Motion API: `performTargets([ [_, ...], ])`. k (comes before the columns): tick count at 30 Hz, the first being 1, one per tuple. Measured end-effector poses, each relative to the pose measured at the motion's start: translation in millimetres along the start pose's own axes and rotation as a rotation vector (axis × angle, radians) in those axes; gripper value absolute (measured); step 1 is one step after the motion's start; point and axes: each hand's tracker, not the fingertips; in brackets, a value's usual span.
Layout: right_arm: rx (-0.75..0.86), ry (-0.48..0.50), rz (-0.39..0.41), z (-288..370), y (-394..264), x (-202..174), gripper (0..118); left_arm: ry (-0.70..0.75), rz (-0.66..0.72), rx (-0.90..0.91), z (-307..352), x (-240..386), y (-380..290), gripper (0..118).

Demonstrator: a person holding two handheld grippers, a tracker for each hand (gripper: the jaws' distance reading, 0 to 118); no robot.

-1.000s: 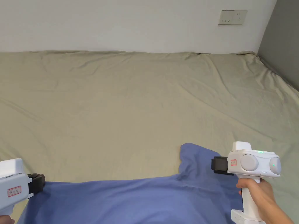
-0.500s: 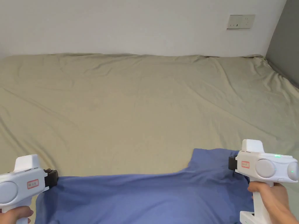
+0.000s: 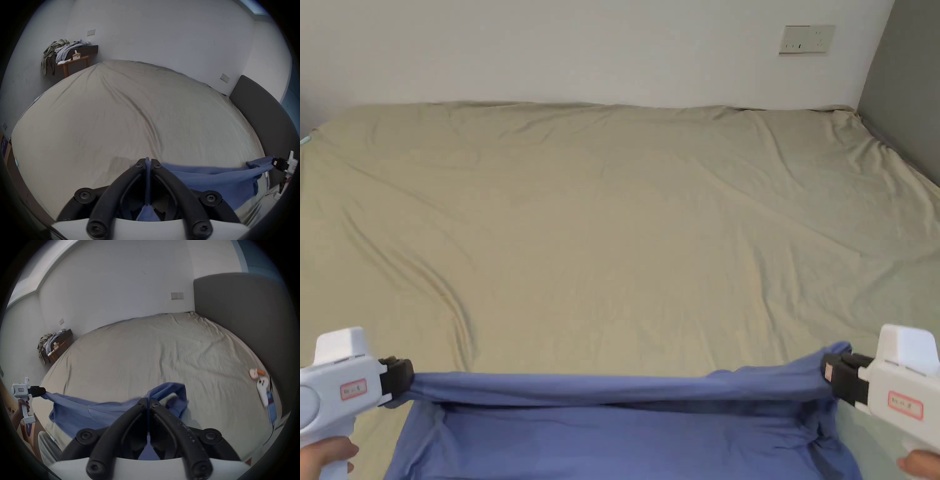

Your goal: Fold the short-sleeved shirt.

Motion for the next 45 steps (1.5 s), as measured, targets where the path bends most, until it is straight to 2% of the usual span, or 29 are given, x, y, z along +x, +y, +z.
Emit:
performTargets([
  [2,-0.034,-0.022,-0.016,8.2,-24.3,-4.9,3,0.01,-0.002,-0.026,2.0,-3.9,-22.1,4],
  [6,-0.105,-0.064,-0.068,-4.9,-69.5,11.6,3,0.046,-0.003,-0.088,-2.8,-8.3,-61.1,4],
  [13,-0.187,-0.13,-0.062,-26.5,-103.2,17.5,4,0.103,-0.041,-0.165,-21.2,-8.0,-91.2,5],
  [14,-0.184,-0.133,-0.057,-27.2,-101.5,17.2,12,0.108,-0.041,-0.154,-18.7,-6.0,-89.2,10],
  [15,-0.167,-0.138,-0.048,-21.0,-96.2,12.6,25,0.107,-0.045,-0.145,-15.3,-3.6,-85.9,24],
  [16,-0.139,-0.157,-0.031,-16.0,-90.5,8.8,43,0.109,-0.045,-0.135,-13.2,-3.8,-82.6,62],
  [17,-0.105,-0.182,-0.008,-9.3,-81.5,3.2,68,0.102,-0.05,-0.115,-7.5,-0.5,-77.2,92],
  [18,-0.067,-0.192,0.01,-2.8,-72.0,-4.0,85,0.079,-0.054,-0.083,-1.8,3.5,-70.8,114],
  [19,-0.02,-0.193,0.03,4.1,-62.5,-10.2,99,0.065,-0.056,-0.038,5.3,8.9,-64.1,118],
  [20,0.036,-0.191,0.047,13.3,-50.0,-19.0,106,0.055,-0.057,0.033,15.5,15.2,-56.5,116],
  [24,0.277,-0.167,0.113,49.2,-3.9,-60.5,106,-0.005,-0.074,0.266,58.2,50.9,-15.8,115],
  [30,0.553,-0.176,0.149,84.1,31.6,-116.1,106,-0.026,-0.176,0.635,108.7,97.7,14.9,115],
  [33,0.627,-0.209,0.179,91.4,35.7,-132.0,106,0.009,-0.177,0.725,118.7,111.6,16.9,115],
  [35,0.652,-0.231,0.197,94.1,35.4,-140.4,101,0.003,-0.159,0.745,121.5,113.5,15.3,110],
  [36,0.667,-0.24,0.208,95.3,34.9,-142.8,94,-0.003,-0.151,0.765,121.0,114.5,13.8,103],
  [38,0.683,-0.251,0.217,96.9,34.2,-147.8,58,-0.006,-0.147,0.778,121.1,114.9,10.5,68],
  [39,0.69,-0.255,0.219,96.7,34.1,-149.2,35,-0.006,-0.146,0.776,120.6,115.1,9.7,42],
  [40,0.693,-0.265,0.217,96.4,34.8,-150.5,9,-0.006,-0.148,0.774,118.5,115.2,9.6,7],
  [41,0.693,-0.259,0.218,96.0,35.3,-149.6,4,-0.001,-0.154,0.766,116.3,115.6,9.3,0],
  [45,0.689,-0.253,0.206,92.8,37.2,-149.6,2,-0.006,-0.173,0.751,113.3,112.2,6.0,0],
])
